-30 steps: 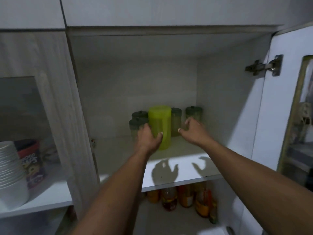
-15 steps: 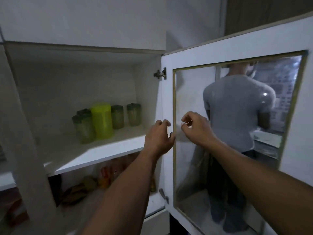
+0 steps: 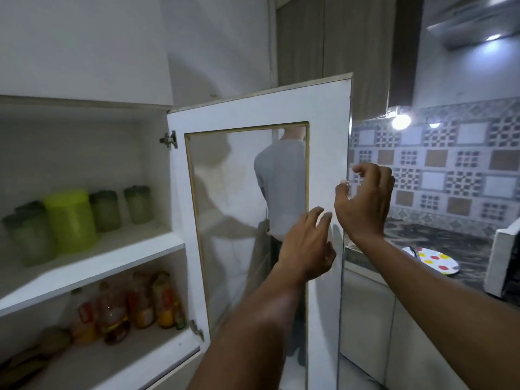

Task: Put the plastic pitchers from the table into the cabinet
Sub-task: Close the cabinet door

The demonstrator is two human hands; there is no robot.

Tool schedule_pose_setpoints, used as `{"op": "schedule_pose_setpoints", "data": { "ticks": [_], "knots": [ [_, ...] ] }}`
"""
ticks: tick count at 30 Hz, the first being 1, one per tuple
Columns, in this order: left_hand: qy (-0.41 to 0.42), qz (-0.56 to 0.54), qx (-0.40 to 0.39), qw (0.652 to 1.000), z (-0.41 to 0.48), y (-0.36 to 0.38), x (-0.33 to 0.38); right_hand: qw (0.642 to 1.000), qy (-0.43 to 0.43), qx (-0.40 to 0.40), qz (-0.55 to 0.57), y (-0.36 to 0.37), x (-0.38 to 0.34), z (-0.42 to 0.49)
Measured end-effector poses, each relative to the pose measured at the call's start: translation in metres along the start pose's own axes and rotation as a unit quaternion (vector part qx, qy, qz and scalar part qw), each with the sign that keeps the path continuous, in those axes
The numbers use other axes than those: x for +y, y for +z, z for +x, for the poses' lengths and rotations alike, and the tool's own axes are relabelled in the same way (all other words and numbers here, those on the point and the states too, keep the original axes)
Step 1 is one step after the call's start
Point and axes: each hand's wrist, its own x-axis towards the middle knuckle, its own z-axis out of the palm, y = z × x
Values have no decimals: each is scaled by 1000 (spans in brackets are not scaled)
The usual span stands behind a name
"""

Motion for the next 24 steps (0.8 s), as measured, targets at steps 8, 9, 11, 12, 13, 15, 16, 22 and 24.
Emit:
{"op": "schedule_pose_setpoints", "data": {
  "ticks": [8,9,11,12,13,15,16,22,24],
  "knots": [
    [17,20,-38,999,8,9,9,953,186,-209,115,0,13,11],
    [17,23,-40,999,8,10,8,953,185,-210,118,-1,12,11],
    [18,28,-39,999,7,11,6,953,191,-205,118,-1,11,10],
    [18,29,-35,999,6,11,5,953,196,-200,116,-3,10,10],
    [17,30,-29,999,5,10,5,953,199,-195,116,-5,7,9],
    [14,28,-11,999,1,6,7,952,208,-184,126,-9,4,8],
    [15,29,1,999,-2,4,7,950,214,-181,136,-10,4,8],
    [28,23,72,997,-27,-21,2,923,265,-181,214,-22,-18,-3],
    [26,31,102,994,-36,-33,-2,915,274,-190,226,-26,-30,-7]
  ]
}}
